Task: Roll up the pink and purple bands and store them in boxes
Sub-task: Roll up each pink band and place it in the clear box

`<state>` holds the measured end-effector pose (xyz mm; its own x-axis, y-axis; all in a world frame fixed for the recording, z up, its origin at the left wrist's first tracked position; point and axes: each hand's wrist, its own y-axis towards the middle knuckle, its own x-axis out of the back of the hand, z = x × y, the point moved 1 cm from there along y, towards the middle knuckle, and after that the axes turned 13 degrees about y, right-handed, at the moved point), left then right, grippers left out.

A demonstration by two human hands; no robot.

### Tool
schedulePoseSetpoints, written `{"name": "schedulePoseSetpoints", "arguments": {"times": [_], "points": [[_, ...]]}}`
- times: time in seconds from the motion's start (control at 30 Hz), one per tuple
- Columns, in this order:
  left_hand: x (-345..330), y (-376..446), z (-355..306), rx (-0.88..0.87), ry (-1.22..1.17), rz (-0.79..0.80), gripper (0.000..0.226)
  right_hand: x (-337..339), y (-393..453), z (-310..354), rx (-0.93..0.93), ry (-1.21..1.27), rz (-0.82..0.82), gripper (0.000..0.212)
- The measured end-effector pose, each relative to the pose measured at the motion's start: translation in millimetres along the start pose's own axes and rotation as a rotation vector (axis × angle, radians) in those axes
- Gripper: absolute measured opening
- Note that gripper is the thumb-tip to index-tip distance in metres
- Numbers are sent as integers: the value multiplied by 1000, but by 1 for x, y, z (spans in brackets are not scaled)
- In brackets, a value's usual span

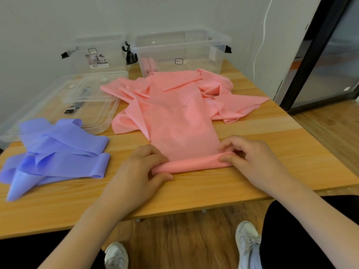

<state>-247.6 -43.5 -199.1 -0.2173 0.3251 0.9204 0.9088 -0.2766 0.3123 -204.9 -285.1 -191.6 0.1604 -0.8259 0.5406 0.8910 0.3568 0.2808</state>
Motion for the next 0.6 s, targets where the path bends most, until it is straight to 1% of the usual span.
{"name": "schedulePoseSetpoints", "arguments": {"times": [0.07,0.13,0.17,0.23,0.3,0.37,0.43,0.53,0.6], "points": [[0,0,-1,21,3,-27,41,-2,0,2,-39,73,-50,25],[-1,-1,-3,43,11,-58,40,-6,-3,6,-99,198,-81,18],[-4,-2,-6,58,6,-50,41,-9,-5,8,-129,248,-68,19],[-11,-6,-14,43,-3,1,46,-16,-9,11,-166,301,13,23],[-15,-8,-20,18,-39,27,44,-22,-10,12,-200,336,84,26],[-11,-8,-20,59,-128,27,41,-20,-7,10,-209,349,83,33],[-9,-7,-16,91,-158,2,44,-14,-4,9,-200,314,42,39],[-10,-3,-13,81,-102,-34,32,-6,-4,8,-119,108,0,33],[-9,-2,-12,80,-104,-60,26,-5,-4,8,-85,35,-8,27]]}}
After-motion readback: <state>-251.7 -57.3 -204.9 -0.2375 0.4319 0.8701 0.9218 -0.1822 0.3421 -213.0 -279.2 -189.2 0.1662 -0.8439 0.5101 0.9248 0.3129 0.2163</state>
